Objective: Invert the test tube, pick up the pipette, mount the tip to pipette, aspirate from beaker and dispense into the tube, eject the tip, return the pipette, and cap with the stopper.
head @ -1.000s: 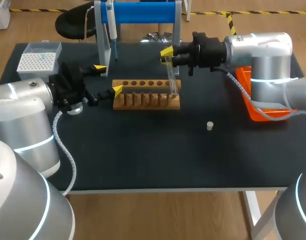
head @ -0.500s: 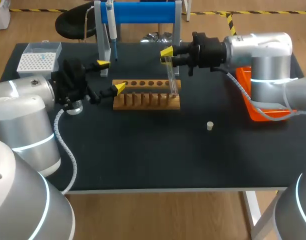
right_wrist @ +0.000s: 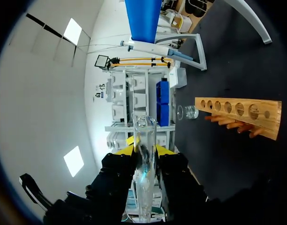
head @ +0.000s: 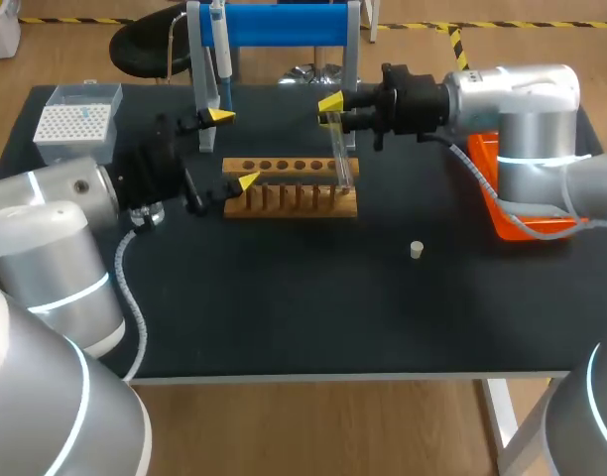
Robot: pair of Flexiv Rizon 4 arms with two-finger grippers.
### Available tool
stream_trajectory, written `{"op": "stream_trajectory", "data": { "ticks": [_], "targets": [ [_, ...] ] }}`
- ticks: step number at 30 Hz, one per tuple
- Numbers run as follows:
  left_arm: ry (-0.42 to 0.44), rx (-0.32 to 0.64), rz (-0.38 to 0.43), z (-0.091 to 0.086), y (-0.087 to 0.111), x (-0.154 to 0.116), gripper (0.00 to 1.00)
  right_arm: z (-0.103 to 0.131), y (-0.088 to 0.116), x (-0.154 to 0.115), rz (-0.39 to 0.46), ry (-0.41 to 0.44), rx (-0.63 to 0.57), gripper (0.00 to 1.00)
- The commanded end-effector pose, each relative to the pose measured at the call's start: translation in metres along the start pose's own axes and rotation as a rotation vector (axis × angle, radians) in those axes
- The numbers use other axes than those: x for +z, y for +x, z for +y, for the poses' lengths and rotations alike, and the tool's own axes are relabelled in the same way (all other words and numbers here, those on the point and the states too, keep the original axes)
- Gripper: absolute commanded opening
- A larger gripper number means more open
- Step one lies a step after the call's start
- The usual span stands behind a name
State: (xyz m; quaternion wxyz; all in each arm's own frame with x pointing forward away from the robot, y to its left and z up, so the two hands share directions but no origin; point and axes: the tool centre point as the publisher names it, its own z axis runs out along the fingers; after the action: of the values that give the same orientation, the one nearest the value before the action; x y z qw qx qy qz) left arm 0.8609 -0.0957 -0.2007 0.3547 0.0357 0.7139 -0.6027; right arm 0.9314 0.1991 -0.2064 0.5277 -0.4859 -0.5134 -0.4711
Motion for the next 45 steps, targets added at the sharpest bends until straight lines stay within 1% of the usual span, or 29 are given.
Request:
{"op": "stream_trajectory", "data": {
  "ticks": [1, 2, 3, 4, 6, 8, 10, 12, 15, 19, 25, 29, 31, 32, 37, 45],
  "targets": [
    [0.155, 0.304, -0.037, 0.004, -0.002, -0.009, 1.0, -0.001, 0.001, 0.0, -0.003, -0.002, 0.0, 0.0],
    [0.143, 0.334, -0.032, 0.005, -0.003, -0.009, 1.0, -0.001, 0.001, 0.0, -0.003, -0.002, 0.0, 0.0],
    [0.143, 0.393, -0.03, 0.006, -0.005, -0.01, 1.0, -0.001, 0.001, 0.0, -0.003, -0.002, 0.0, 0.0],
    [0.122, 0.454, -0.011, 0.007, -0.006, -0.011, 1.0, -0.001, 0.001, 0.0, -0.003, -0.002, 0.0, 0.0],
    [0.097, 0.547, 0.022, 0.009, -0.007, -0.011, 1.0, -0.001, 0.001, 0.0, -0.003, -0.002, 0.0, 0.0],
    [0.091, 0.621, 0.035, 0.009, -0.008, -0.009, 1.0, -0.001, 0.001, 0.0, -0.003, -0.002, 0.0, 0.0],
    [0.102, 0.688, 0.076, 0.007, -0.009, -0.006, 1.0, -0.001, 0.001, 0.0, -0.003, -0.002, 0.0, 0.0],
    [0.091, 0.744, 0.113, 0.004, -0.008, -0.002, 1.0, -0.001, 0.001, 0.0, -0.003, -0.002, 0.0, 0.0],
    [0.102, 0.812, 0.143, 0.0, -0.005, 0.002, 1.0, -0.001, 0.001, 0.0, -0.003, -0.002, 0.0, 0.0],
    [0.116, 0.883, 0.152, -0.004, 0.006, 0.008, 1.0, -0.001, 0.001, 0.0, -0.003, -0.002, 0.0, 0.0],
    [0.16, 0.944, 0.12, -0.006, 0.02, 0.014, 1.0, -0.001, 0.001, 0.0, -0.003, -0.002, 0.0, 0.0],
    [0.214, 0.945, 0.078, -0.008, 0.022, 0.017, 1.0, -0.001, 0.001, 0.0, -0.003, -0.002, 0.0, 0.0],
    [0.215, 0.946, 0.078, -0.009, 0.023, 0.019, 1.0, -0.001, 0.001, 0.0, -0.003, -0.002, 0.0, 0.0],
    [0.23, 0.949, 0.073, -0.011, 0.023, 0.021, 1.0, -0.001, 0.001, 0.0, -0.003, -0.002, 0.0, 0.0],
    [0.265, 0.96, 0.09, -0.02, 0.028, 0.031, 1.0, -0.001, 0.001, 0.0, -0.003, -0.002, 0.0, 0.0],
    [0.299, 1.0, 0.153, -0.041, 0.043, 0.06, 1.0, -0.001, 0.001, 0.0, -0.003, -0.002, 0.0, 0.0]
  ]
}}
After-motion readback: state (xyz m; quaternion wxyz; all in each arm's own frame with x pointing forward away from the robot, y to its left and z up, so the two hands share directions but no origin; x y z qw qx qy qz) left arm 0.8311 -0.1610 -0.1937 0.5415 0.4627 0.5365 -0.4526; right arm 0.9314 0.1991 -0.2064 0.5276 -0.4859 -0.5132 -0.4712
